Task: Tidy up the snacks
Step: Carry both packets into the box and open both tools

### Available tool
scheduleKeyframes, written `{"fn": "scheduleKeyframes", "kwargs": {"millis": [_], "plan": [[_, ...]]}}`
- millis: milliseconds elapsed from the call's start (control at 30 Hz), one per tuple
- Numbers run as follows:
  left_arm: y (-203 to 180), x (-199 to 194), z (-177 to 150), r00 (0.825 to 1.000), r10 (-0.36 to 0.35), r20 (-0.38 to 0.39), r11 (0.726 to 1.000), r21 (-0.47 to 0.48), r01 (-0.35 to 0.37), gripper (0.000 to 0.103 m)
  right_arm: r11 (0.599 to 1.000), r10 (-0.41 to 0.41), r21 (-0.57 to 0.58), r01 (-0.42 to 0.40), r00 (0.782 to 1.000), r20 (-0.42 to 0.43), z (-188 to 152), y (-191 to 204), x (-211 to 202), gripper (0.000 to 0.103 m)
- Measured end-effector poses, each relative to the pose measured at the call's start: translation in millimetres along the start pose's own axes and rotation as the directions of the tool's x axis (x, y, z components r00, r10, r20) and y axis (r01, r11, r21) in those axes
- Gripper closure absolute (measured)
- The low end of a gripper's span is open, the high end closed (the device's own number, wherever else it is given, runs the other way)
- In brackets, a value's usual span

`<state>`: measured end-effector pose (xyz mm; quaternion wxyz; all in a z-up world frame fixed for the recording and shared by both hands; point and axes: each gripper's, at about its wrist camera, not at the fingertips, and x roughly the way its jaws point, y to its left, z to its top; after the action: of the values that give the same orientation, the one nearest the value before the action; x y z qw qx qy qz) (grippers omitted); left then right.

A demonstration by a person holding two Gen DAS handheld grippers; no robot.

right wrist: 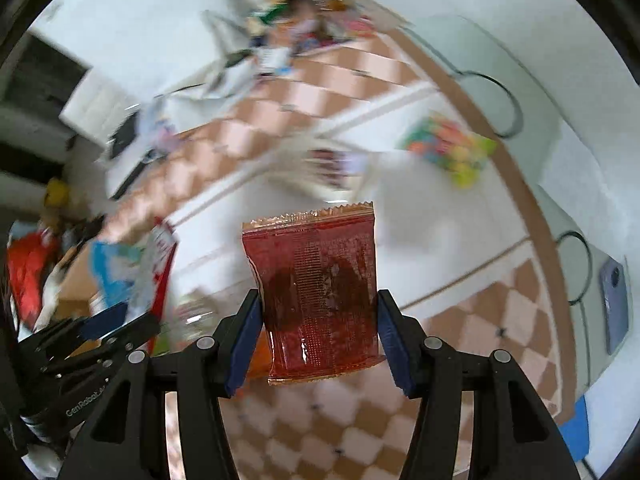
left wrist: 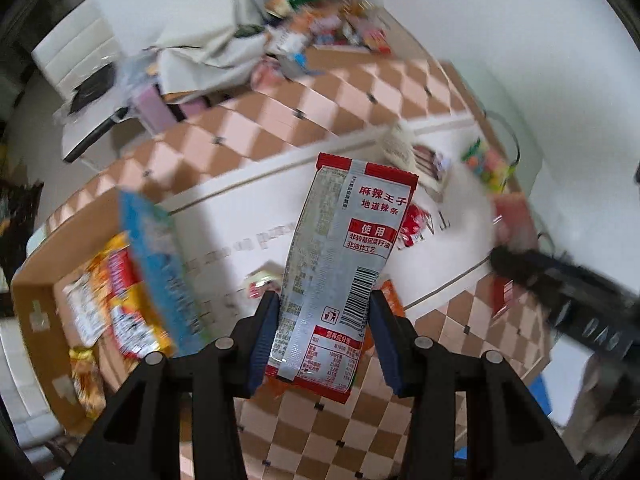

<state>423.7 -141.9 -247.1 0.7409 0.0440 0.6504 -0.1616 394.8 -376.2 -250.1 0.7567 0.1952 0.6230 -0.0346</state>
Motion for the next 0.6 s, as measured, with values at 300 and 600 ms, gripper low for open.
{"fn": "scheduleKeyframes", "kwargs": {"millis": [300, 600], "plan": [[156, -72, -44, 0.994, 0.065, 0.091, 0.964, -0.263, -0.039, 0.061, 0.977, 0.115, -0.174, -0.122, 0.992, -0.048, -27, 169, 6, 0.044], [296, -57, -79, 0.991, 0.132, 0.034, 0.889, -0.446, -0.103, 0.06, 0.959, 0.041, -0.276, -0.069, 0.994, -0.104, -45, 305, 65, 0.044]]}}
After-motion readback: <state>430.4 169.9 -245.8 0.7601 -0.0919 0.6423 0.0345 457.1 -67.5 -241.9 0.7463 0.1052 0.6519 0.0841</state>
